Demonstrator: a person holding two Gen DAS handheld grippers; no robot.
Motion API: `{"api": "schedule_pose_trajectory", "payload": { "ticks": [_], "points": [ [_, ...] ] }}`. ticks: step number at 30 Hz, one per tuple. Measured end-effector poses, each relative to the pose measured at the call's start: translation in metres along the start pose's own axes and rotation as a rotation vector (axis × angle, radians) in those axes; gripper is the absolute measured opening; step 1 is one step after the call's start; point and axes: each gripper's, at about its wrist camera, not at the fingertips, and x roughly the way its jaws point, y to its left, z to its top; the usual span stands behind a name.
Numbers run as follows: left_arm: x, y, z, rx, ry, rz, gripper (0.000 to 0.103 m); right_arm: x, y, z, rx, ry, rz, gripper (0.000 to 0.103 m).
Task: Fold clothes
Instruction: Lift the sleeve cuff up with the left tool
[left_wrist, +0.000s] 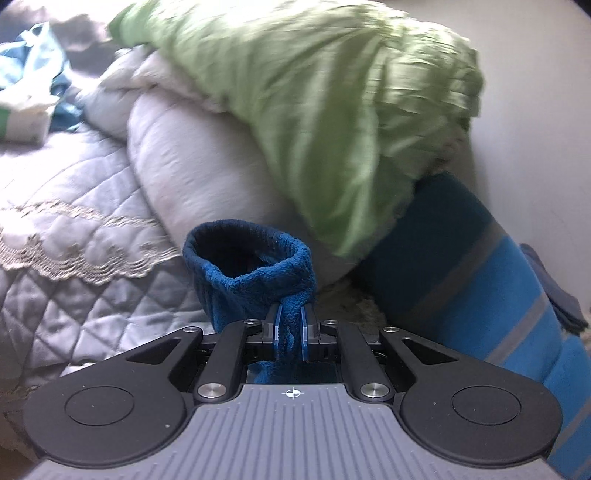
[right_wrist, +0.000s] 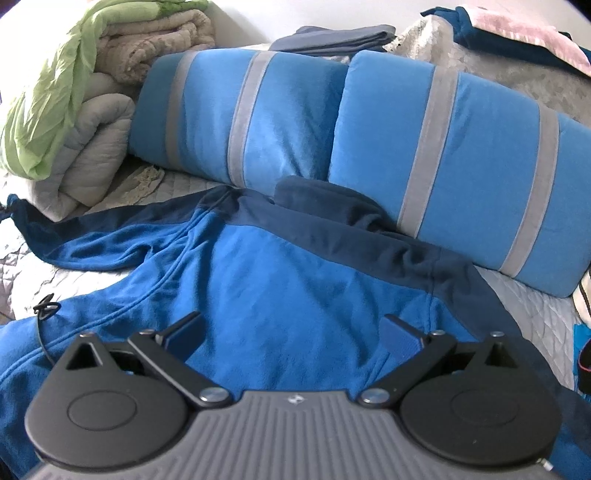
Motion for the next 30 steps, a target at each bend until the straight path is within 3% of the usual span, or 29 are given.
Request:
{"api": "schedule_pose_trajectory", "payload": {
  "ticks": [14, 21, 30],
  "points": [
    [-0.003, -0.087, -0.005, 0.198, 0.013, -0.083, 0.010, 0.004, -0.008, -0.011, 0.048, 0.016, 0.029, 0.103],
    [0.006, -0.115, -0.004, 0.164, 0.058, -0.136, 0.010, 0.007, -0.005, -0.013, 0.042, 0.022, 0.039, 0.103],
    [0.009, -0.143, -0.016, 0.237, 0.071, -0.186, 0.010, 0.015, -0.005, -0.017, 0.038, 0.049, 0.040, 0.103]
  ]
}}
